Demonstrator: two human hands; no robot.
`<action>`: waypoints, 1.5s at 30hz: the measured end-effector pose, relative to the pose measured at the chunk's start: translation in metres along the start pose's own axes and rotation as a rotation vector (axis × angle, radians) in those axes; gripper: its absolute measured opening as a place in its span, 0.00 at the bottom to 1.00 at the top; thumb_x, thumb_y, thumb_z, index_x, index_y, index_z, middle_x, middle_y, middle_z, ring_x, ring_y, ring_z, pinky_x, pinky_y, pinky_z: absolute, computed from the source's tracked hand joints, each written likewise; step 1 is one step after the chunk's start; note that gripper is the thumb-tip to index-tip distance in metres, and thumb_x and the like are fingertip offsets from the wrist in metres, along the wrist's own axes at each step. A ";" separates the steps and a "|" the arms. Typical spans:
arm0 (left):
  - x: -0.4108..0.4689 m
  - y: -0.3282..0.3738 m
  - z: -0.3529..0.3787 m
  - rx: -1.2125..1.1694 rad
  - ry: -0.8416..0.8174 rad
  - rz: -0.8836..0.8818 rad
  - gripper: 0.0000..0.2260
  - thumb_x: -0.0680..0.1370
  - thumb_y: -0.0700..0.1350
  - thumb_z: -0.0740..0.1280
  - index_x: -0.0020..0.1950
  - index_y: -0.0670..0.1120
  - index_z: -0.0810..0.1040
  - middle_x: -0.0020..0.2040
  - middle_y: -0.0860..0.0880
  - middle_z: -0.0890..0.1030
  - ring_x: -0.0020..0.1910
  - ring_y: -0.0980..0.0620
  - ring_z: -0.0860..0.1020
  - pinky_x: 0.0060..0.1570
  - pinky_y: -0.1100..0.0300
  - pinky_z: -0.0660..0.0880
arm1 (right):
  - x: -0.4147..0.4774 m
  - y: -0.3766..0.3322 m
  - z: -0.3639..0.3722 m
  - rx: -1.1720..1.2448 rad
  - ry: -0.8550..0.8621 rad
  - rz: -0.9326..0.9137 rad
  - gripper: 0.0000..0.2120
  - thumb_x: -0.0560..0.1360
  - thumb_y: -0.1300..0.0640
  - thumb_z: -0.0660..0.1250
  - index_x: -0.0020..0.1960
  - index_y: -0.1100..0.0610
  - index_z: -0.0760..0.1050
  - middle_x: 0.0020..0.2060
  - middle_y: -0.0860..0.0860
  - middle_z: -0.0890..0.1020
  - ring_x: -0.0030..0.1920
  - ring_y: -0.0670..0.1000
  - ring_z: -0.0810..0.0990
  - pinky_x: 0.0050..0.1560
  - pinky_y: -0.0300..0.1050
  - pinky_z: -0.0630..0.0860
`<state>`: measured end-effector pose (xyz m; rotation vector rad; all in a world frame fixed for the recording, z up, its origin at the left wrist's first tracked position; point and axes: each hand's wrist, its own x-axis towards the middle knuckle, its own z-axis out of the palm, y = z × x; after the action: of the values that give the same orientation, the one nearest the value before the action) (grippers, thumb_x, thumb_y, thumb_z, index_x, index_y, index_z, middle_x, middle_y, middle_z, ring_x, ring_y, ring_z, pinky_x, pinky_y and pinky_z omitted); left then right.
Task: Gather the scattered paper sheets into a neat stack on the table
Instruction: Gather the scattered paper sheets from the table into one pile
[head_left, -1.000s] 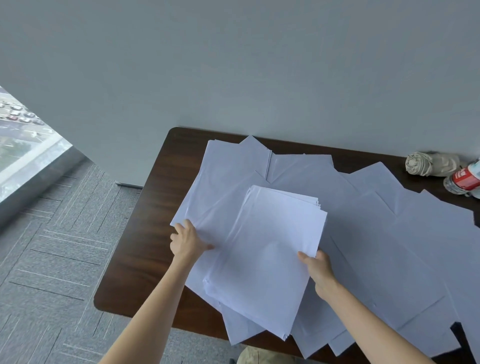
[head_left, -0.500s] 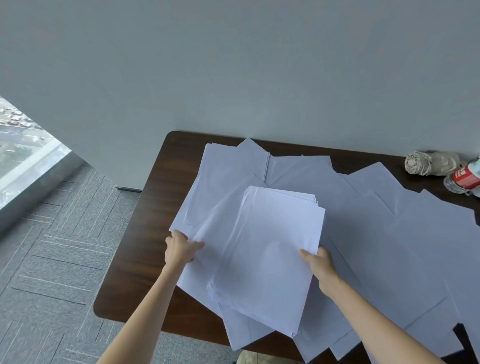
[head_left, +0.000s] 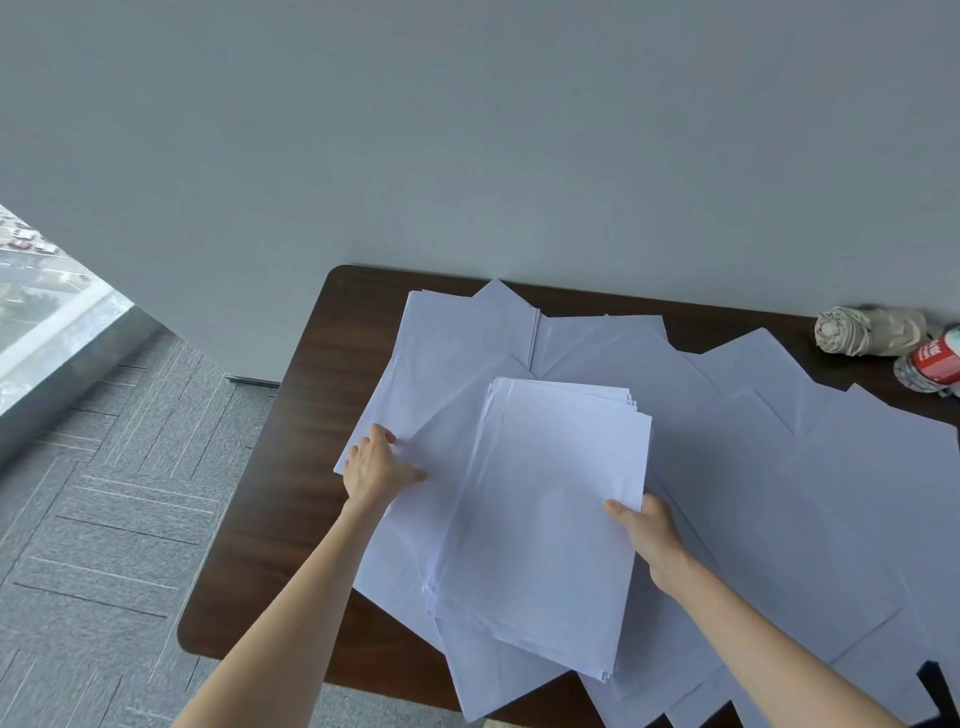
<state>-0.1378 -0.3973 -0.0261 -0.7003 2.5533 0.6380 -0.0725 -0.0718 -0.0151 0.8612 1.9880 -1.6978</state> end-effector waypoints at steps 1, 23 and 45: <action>0.002 0.001 -0.002 0.035 -0.006 0.019 0.25 0.68 0.52 0.78 0.60 0.48 0.73 0.57 0.48 0.75 0.63 0.46 0.71 0.57 0.55 0.68 | 0.000 0.000 0.000 -0.001 0.000 -0.002 0.09 0.78 0.66 0.62 0.51 0.54 0.78 0.46 0.49 0.83 0.45 0.48 0.81 0.40 0.40 0.75; -0.045 -0.068 -0.008 -0.005 -0.200 0.110 0.04 0.72 0.46 0.70 0.46 0.50 0.80 0.41 0.53 0.82 0.46 0.48 0.81 0.43 0.55 0.75 | 0.004 -0.005 -0.022 0.053 0.007 0.031 0.09 0.78 0.66 0.63 0.55 0.56 0.77 0.49 0.50 0.82 0.47 0.49 0.80 0.41 0.41 0.74; -0.031 -0.037 -0.021 -0.619 -0.483 -0.199 0.13 0.72 0.44 0.75 0.53 0.38 0.82 0.47 0.42 0.86 0.46 0.42 0.84 0.53 0.48 0.80 | -0.008 0.012 -0.013 0.056 0.020 -0.008 0.10 0.79 0.66 0.62 0.49 0.53 0.77 0.46 0.49 0.81 0.45 0.45 0.79 0.39 0.39 0.73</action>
<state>-0.0980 -0.4255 -0.0056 -0.8503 1.8127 1.3598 -0.0574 -0.0595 -0.0158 0.8938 1.9680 -1.7638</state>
